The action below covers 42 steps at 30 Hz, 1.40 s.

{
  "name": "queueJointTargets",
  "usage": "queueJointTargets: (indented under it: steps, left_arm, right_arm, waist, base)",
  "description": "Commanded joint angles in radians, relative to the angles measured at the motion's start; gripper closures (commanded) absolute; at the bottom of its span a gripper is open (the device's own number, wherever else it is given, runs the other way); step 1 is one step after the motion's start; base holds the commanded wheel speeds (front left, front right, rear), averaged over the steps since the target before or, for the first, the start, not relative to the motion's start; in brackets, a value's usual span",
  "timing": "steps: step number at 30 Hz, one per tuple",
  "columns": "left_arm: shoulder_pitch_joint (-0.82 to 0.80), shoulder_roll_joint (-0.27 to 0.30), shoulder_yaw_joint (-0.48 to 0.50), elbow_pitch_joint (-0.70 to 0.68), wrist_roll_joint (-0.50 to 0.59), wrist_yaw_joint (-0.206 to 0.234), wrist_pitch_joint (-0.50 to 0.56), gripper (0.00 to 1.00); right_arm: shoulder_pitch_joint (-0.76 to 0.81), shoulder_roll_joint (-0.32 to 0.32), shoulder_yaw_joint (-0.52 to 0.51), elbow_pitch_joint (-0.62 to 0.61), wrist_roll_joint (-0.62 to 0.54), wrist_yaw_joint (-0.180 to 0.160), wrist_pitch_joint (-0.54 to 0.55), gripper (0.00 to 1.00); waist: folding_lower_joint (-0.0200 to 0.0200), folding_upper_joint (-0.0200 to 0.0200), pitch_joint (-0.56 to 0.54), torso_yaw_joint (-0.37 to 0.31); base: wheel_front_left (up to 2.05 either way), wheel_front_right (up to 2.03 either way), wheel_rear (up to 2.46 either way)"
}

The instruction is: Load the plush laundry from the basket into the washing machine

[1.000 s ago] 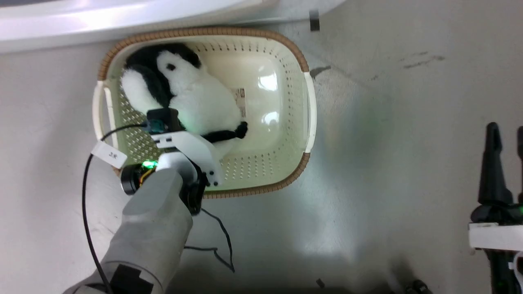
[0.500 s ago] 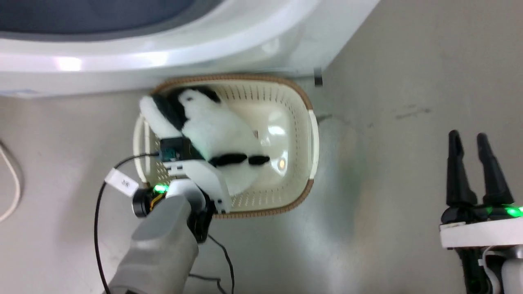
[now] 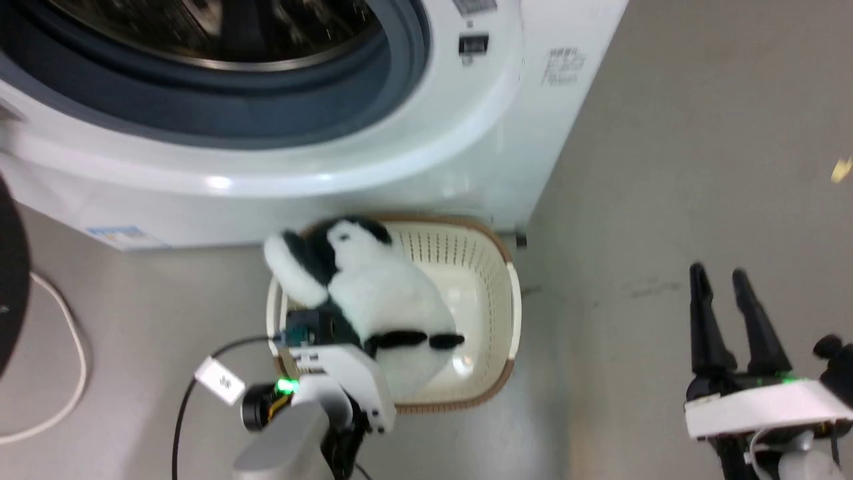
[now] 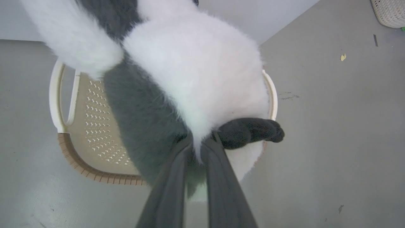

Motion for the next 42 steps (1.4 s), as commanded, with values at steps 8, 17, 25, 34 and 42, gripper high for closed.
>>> queueJointTargets:
  steps: [8,17,25,34,42]
  left_arm:
    - [0.115,0.018,-0.007,-0.097,0.003,0.026,-0.062,1.00]
    - [0.235,0.086,-0.009,-0.282,0.040,0.090,-0.084,1.00]
    - [0.300,0.169,-0.007,-0.504,0.116,0.172,-0.091,1.00]
    - [0.275,0.227,0.037,-0.670,0.191,0.246,-0.093,1.00]
    - [0.161,0.247,0.100,-0.687,0.261,0.244,-0.093,1.00]
  right_arm:
    - [0.076,0.006,0.005,0.052,0.017,-0.001,-0.014,0.00]
    - [0.126,0.006,0.021,0.088,0.035,-0.001,-0.024,0.00]
    - [0.156,0.006,0.024,0.105,0.047,-0.001,-0.033,0.00]
    - [0.148,0.006,0.017,0.099,0.048,-0.001,-0.035,0.00]
    - [0.096,0.006,0.006,0.071,0.036,-0.001,-0.022,0.00]
  waist:
    - [0.0002,0.0000,-0.205,0.038]
    - [0.0002,0.0000,-0.323,0.055]
    - [0.0002,0.0000,-0.373,0.070]
    - [0.0002,0.0000,-0.355,0.063]
    - [0.0002,0.0000,-0.272,0.031]
  base:
    - [0.00,0.00,0.00]
    - [0.00,0.00,0.00]
    - [0.00,0.00,0.00]
    - [0.00,0.00,0.00]
    - [0.00,0.00,0.00]
